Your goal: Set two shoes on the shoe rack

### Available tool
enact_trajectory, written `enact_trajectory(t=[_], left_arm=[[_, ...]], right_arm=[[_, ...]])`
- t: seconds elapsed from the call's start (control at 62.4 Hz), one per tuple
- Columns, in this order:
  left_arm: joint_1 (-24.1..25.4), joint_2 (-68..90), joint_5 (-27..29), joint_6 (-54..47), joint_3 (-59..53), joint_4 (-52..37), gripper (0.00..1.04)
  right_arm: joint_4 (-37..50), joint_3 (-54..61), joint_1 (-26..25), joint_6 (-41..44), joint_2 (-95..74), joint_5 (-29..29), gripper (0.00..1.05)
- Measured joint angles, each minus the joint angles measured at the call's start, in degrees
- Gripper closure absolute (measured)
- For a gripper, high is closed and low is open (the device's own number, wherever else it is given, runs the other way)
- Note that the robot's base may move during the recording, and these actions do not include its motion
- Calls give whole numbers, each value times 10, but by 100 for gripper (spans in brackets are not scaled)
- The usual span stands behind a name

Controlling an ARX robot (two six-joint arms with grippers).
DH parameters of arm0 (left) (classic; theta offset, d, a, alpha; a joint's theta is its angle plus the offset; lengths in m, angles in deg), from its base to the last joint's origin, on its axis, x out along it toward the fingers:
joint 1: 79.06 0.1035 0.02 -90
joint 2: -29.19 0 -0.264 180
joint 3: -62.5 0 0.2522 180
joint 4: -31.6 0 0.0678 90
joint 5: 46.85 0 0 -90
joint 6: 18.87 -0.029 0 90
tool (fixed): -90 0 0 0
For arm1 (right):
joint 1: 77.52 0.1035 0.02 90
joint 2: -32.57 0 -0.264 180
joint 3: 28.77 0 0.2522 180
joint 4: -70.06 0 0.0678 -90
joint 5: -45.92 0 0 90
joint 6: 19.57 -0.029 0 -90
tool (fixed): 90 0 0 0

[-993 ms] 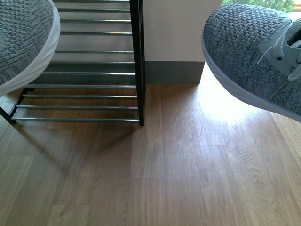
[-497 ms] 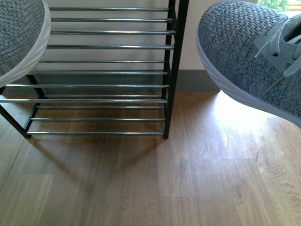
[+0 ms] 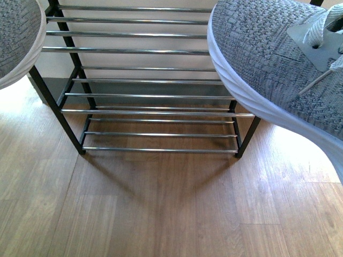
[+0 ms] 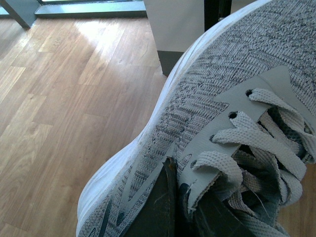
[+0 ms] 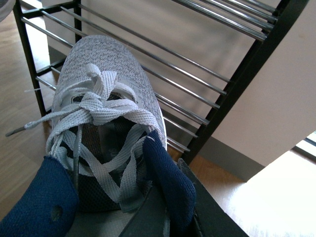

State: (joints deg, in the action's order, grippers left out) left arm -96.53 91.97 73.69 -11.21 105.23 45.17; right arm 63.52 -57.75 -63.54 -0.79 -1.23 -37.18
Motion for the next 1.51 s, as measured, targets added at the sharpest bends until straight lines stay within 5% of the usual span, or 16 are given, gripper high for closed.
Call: enact_trajectory(t=[1.089, 1.233, 1.506], left_arm=[[-4, 0, -7, 0, 0, 0, 104], [-4, 0, -7, 0, 0, 0, 104], [-4, 0, -7, 0, 0, 0, 104]], right_arm=[[-1, 1, -1, 0, 0, -10, 104], [39, 8, -11, -66, 0, 71, 104], [108, -70, 137, -170, -162, -50, 104]])
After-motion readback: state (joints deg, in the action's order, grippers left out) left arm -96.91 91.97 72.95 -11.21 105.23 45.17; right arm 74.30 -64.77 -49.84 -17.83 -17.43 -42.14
